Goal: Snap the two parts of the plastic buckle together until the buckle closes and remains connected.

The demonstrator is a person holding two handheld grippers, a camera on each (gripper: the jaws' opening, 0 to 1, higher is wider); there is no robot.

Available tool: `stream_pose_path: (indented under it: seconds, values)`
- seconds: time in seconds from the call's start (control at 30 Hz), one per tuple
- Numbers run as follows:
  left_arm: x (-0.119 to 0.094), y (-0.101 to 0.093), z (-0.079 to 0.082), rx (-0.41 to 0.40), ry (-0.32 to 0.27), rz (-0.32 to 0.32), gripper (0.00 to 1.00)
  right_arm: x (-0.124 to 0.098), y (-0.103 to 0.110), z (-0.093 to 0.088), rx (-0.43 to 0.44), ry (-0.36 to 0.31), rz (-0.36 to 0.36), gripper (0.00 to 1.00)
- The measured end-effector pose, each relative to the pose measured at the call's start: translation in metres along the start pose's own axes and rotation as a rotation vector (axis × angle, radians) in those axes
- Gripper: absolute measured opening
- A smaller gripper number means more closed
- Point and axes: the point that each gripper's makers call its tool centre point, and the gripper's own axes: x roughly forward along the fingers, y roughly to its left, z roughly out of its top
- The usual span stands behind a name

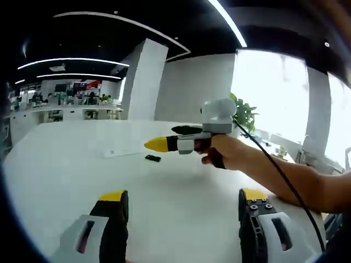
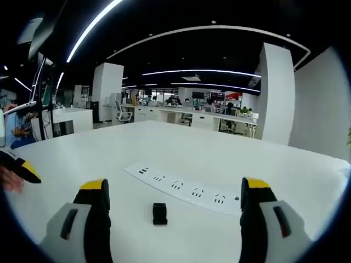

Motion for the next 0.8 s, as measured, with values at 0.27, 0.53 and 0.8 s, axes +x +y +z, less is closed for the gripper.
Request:
stream_pose_path:
  seconds: [0.27,0.53,0.8]
  values:
    - [0.000,-0.005,-0.010,0.042,0.048,0.027,0.99,-0.002,-0.001,-0.002,-0.004,0.009,-0.009,1.00]
    - [-0.002,0.007,-0.009,0.154,0.066,0.090,0.99,-0.006,0.004,-0.006,-0.024,0.031,-0.002,0.99]
    - [-0.003,0.008,-0.007,0.117,0.047,0.063,0.93,-0.007,0.002,-0.006,-0.046,0.026,0.009,0.90]
